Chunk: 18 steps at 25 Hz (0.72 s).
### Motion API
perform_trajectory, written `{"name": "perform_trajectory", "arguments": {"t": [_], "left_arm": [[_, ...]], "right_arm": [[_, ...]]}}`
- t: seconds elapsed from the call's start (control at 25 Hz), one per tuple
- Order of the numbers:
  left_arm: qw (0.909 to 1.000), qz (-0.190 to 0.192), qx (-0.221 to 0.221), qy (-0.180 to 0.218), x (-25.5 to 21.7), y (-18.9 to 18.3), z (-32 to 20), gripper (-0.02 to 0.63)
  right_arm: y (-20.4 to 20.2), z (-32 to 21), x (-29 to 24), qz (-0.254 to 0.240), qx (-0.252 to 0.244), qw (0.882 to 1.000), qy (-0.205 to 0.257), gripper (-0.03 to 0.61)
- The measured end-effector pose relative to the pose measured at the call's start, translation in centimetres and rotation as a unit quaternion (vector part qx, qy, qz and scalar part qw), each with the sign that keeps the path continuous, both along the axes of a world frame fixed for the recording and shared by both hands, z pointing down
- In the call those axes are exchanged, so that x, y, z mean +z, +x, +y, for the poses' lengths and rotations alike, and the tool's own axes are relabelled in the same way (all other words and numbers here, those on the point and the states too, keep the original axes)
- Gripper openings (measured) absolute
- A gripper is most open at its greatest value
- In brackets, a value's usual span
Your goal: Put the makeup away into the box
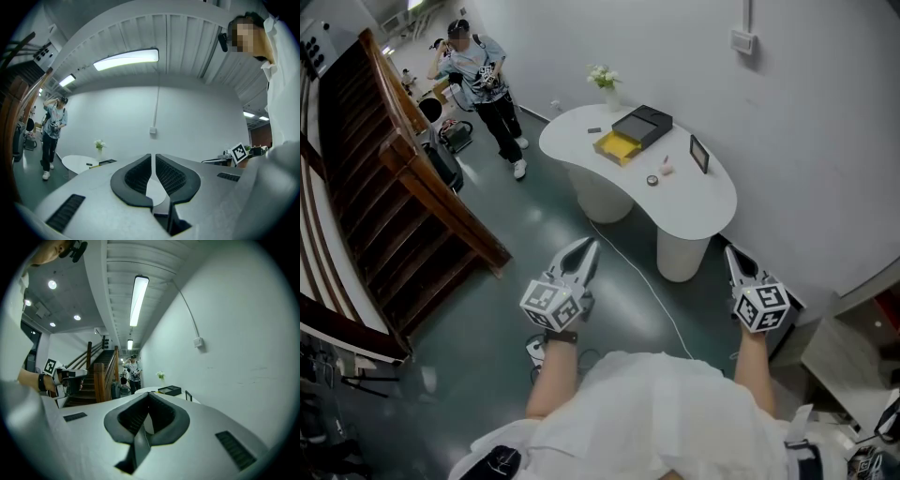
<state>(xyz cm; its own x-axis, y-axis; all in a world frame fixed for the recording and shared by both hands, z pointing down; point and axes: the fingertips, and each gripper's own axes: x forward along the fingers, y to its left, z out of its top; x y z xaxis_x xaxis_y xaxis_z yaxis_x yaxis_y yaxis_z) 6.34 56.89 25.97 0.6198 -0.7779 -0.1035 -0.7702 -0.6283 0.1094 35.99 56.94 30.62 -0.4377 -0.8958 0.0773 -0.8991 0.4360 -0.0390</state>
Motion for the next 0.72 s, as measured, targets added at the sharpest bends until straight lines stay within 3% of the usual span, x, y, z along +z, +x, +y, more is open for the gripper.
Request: {"name": "perform_trajectory", "arguments": {"t": [0.72], "left_arm": [[0.9997,-0.013,0.02,-0.006,0.5,2.6,-1.3,0.041]], "right_arm": [[1.4,-0.9,0.8,-0.006,0.004,1.0,-0.011,0.009]]}}
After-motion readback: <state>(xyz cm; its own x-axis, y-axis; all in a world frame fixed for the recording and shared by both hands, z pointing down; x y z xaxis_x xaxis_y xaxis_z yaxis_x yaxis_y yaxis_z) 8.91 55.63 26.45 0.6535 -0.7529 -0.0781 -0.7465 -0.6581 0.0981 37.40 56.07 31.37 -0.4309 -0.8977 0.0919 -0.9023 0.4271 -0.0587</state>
